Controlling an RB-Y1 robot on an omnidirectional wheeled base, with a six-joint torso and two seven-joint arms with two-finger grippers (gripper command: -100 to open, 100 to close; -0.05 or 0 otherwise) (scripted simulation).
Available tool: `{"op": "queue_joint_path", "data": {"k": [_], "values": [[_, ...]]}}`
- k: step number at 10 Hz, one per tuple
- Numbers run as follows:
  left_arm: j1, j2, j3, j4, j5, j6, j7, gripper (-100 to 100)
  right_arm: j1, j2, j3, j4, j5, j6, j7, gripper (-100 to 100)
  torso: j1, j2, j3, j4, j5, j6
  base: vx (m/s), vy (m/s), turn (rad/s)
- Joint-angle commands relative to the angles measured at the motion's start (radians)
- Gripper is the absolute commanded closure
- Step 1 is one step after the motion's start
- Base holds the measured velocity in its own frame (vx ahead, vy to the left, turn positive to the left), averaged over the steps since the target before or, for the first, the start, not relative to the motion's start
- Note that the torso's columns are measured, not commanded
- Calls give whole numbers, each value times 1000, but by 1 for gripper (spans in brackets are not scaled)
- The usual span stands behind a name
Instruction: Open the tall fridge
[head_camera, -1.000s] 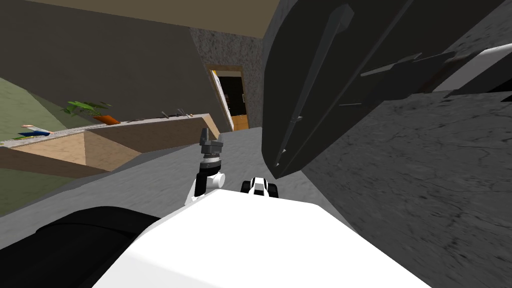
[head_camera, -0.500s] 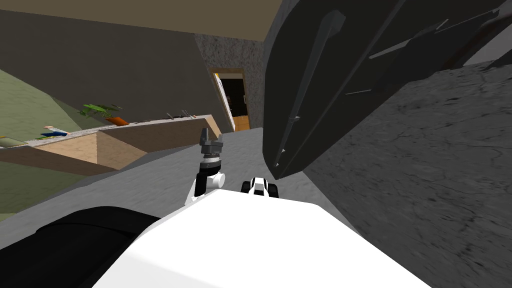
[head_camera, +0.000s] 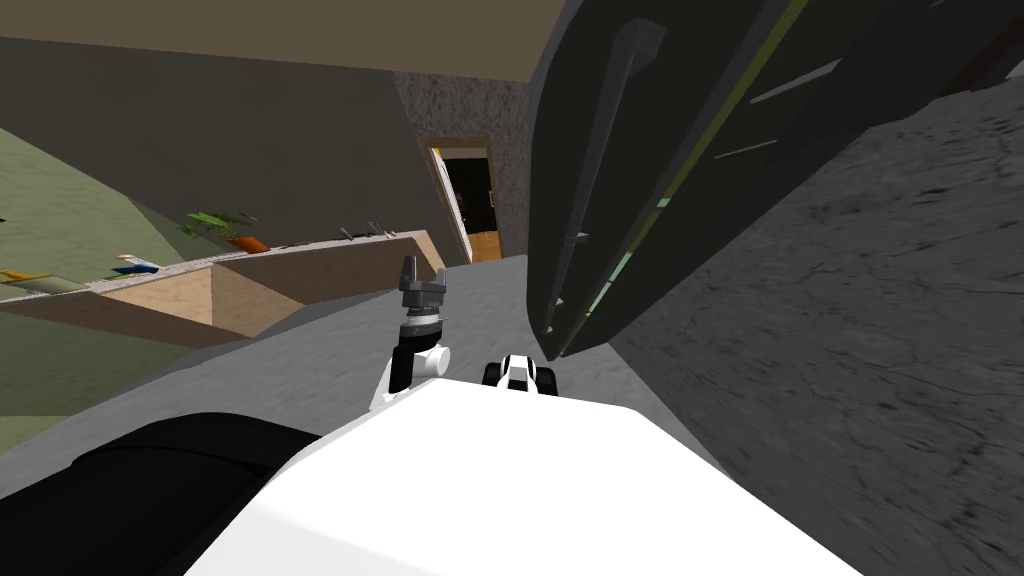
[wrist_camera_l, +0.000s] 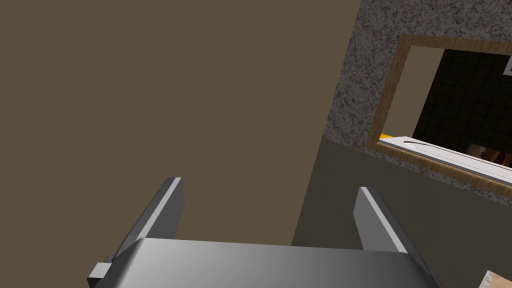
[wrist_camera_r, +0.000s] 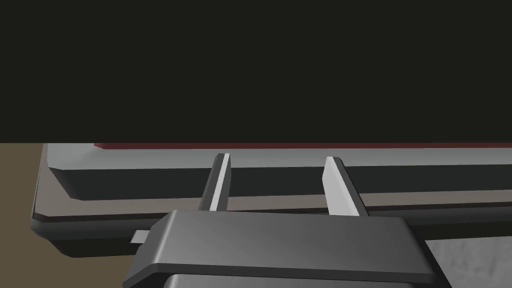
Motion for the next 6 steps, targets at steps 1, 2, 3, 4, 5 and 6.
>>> {"op": "queue_joint_path", "data": {"k": [1,2,3,4,5,6], "values": [[0,0,0,0,0,0,0,0,-18,-79,-23,33,-13,2,19,-100,1,0,0,0,0,0,-7,16,67],[0,0,0,0,0,0,0,0,-18,-81,-23,33,-13,2,19,-100,0,0,1,-1,-1,2,-11,16,96],[0,0,0,0,0,0,0,0,-26,-112,-33,51,-4,-4,26,-100,-10,4,5,0,-8,8,-6,19,56],[0,0,0,0,0,0,0,0,-33,-139,-41,66,4,-8,32,-100,-18,7,8,0,-13,12,-9,26,76],[0,0,0,0,0,0,0,0,-33,-139,-41,66,4,-8,32,-100,-25,9,10,1,-17,14,-7,22,61],[0,0,0,0,0,0,0,0,-44,-179,-53,87,16,-15,41,-100,-32,12,12,2,-21,17,-7,21,60]]}}
